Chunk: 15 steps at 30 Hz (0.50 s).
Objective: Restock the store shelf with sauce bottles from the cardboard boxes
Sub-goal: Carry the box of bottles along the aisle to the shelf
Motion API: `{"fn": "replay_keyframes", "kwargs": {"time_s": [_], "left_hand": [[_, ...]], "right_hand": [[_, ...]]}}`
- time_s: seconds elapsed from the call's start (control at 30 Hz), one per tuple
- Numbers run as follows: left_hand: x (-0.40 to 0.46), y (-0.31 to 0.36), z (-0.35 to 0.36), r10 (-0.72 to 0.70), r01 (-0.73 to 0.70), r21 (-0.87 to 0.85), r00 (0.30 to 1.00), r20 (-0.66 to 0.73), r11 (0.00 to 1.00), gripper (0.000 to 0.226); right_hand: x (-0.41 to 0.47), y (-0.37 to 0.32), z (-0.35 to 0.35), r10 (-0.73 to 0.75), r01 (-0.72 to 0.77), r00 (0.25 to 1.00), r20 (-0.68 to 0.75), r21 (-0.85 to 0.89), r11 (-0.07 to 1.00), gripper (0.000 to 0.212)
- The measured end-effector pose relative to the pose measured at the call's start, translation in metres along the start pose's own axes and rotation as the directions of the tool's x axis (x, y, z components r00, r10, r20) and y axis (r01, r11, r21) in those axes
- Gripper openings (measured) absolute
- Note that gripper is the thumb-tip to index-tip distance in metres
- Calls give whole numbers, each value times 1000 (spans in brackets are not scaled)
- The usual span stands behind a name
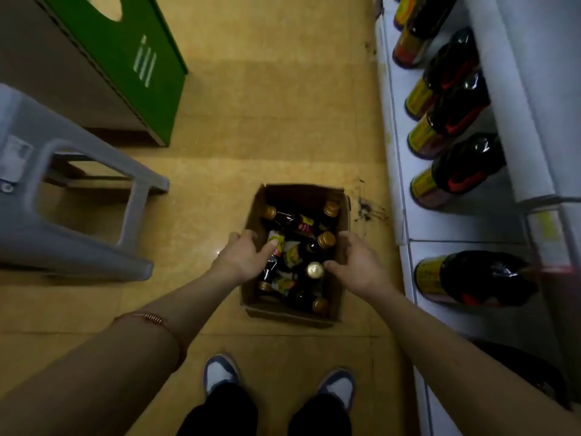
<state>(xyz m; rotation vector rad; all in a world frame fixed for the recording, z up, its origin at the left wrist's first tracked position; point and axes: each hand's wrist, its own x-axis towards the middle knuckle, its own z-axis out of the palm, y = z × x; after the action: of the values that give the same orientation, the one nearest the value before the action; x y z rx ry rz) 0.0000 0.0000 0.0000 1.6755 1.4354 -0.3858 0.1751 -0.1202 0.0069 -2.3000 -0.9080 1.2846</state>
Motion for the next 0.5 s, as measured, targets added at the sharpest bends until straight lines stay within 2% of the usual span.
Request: {"fn": "replay_keyframes", "kwargs": {"time_s": [0.07,0.13,0.23,0.3,0.37,0.43,0.5], "left_hand": [[16,-3,14,-54,54,4,998,16,999,70],[32,-8,27,-82,82,18,996,23,996,71],[57,-16,42,-58,61,66,997,-49,996,72],[70,-24,46,-55,70,120,991,-122,990,74],[86,-37,48,-109,122,86,983,-148,989,78],[101,-51,51,-189,192,15,975,-115,981,77],[108,-61,52,-228,226,-34,969,-92,974,65]], "right_hand": [[14,13,7,-19,18,1000,-4,-157,987,69],[29,25,16,3,-1,1000,7,-192,981,71],[52,42,32,14,-19,1000,-22,-211,977,78],[64,51,40,65,-77,995,-73,-177,981,90],[75,62,50,153,-164,982,-111,-100,981,96],[82,74,62,250,-254,962,-109,-18,967,91],[89,86,70,320,-312,941,-113,83,947,73]]}}
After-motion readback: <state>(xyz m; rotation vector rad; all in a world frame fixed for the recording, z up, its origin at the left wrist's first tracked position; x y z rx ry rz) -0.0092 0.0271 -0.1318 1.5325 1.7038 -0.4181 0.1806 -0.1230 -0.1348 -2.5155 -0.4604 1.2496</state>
